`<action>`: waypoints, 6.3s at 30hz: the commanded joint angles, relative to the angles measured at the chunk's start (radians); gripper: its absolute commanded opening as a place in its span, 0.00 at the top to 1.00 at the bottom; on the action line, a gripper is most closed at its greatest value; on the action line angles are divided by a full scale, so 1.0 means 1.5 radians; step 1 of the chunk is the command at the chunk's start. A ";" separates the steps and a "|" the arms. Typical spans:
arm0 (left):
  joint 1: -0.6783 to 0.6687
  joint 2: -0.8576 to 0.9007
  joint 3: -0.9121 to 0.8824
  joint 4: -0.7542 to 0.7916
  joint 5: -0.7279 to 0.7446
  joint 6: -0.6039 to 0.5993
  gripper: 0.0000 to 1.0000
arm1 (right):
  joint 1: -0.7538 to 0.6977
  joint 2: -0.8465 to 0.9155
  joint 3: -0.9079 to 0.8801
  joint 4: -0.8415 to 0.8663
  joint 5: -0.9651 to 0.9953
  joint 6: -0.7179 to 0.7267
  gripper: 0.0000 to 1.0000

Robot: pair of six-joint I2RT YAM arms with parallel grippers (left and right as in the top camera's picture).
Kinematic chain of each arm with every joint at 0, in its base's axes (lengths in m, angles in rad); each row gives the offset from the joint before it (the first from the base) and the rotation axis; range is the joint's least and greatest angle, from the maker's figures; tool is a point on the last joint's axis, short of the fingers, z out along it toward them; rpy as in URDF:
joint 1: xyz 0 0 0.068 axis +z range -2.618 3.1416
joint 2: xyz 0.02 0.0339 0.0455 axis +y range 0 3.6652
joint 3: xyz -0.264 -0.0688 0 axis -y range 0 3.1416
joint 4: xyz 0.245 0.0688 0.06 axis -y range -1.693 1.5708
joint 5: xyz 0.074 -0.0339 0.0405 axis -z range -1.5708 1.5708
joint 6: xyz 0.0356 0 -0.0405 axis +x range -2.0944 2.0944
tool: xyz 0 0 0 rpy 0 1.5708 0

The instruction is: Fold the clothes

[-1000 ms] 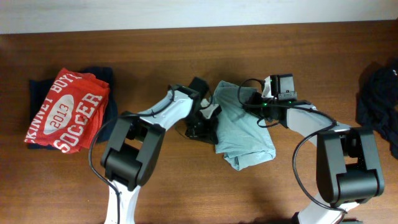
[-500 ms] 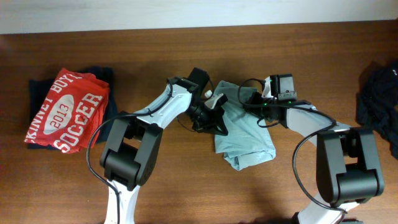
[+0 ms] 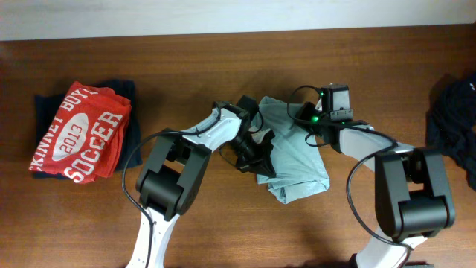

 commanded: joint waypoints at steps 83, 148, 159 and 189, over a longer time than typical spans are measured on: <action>0.106 -0.369 0.004 0.047 -0.650 0.160 0.28 | -0.042 -0.007 0.279 -0.540 -0.097 -0.404 0.83; 0.197 -0.266 0.004 0.021 -0.458 0.216 0.13 | 0.263 0.140 0.309 -0.727 0.371 -0.341 0.94; 0.230 -0.265 0.004 0.017 -0.458 0.216 0.07 | 0.230 0.074 0.309 -0.673 0.289 -0.255 0.94; 0.089 -0.047 0.004 0.091 -0.073 0.192 0.02 | 0.033 0.021 0.271 -0.749 0.008 -0.215 0.96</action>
